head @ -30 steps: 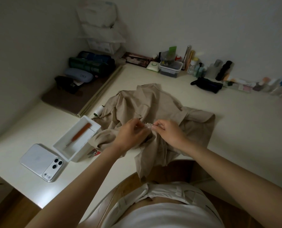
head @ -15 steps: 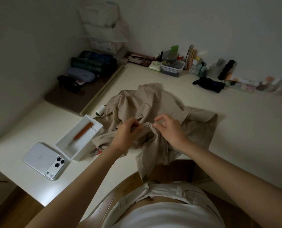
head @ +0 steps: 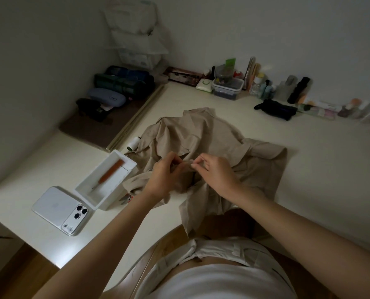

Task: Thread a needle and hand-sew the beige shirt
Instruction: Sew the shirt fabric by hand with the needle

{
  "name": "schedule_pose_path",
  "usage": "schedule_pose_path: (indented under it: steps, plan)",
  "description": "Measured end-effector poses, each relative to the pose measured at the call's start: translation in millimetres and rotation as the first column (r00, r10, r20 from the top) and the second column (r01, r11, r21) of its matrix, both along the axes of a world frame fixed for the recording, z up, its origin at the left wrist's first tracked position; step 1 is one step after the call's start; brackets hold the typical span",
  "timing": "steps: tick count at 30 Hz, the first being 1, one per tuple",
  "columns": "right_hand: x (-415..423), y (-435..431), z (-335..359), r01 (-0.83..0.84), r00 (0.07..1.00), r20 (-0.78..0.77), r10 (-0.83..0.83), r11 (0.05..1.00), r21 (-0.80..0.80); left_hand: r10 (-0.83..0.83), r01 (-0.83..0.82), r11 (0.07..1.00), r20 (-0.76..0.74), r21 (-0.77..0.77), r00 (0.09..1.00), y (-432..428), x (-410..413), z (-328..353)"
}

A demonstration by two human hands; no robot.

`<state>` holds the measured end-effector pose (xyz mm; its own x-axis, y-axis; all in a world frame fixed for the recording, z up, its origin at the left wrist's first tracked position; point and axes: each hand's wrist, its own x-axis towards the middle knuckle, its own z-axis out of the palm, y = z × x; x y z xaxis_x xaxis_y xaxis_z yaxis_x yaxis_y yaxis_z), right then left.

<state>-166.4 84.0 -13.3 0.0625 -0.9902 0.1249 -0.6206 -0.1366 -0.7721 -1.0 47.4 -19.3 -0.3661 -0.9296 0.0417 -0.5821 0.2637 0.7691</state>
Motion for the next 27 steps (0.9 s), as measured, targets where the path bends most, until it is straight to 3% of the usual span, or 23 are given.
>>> schedule_pose_path:
  steps: [9,21,27]
  plan:
    - [-5,13,-5,-0.025,0.999,-0.030,0.025,1.000,0.016,0.075,-0.075,0.997,0.006,0.032,0.997,-7,13,2]
    - [9,1,9,0.007,0.999,-0.052,-0.009,0.999,-0.034,0.009,-0.008,1.000,-0.059,0.026,0.998,1,7,14]
    - [11,3,9,0.032,0.999,-0.009,-0.032,0.999,-0.034,0.037,-0.037,0.999,-0.012,-0.011,0.999,-2,12,14]
